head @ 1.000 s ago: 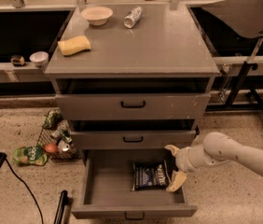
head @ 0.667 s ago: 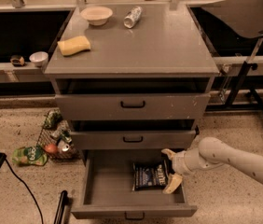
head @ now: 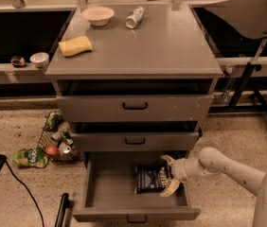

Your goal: Pick blue chip bag from bottom drawer and place on counter

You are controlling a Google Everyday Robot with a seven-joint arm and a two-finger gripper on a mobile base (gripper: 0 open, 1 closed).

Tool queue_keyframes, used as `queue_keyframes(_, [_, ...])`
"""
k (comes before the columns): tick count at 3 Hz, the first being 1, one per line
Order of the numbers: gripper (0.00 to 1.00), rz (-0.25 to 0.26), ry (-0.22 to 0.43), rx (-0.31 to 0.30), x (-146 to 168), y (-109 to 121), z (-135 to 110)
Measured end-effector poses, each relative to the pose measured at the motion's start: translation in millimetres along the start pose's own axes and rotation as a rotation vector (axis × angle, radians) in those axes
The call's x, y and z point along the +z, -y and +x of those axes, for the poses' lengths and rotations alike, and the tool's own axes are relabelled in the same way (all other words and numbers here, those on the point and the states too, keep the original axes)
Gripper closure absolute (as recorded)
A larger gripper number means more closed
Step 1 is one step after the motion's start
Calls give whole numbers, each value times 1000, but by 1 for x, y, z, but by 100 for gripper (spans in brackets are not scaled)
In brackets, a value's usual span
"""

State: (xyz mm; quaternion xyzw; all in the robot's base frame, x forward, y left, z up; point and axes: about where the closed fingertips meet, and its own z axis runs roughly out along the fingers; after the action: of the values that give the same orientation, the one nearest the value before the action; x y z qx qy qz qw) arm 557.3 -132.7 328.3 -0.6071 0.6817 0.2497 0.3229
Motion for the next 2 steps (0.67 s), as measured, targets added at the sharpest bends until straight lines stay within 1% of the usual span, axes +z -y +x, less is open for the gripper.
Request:
queue_keyframes(1, [0, 0, 0, 0, 0, 0, 0])
queue_keyframes(2, [0, 8, -39, 12, 22, 5, 20])
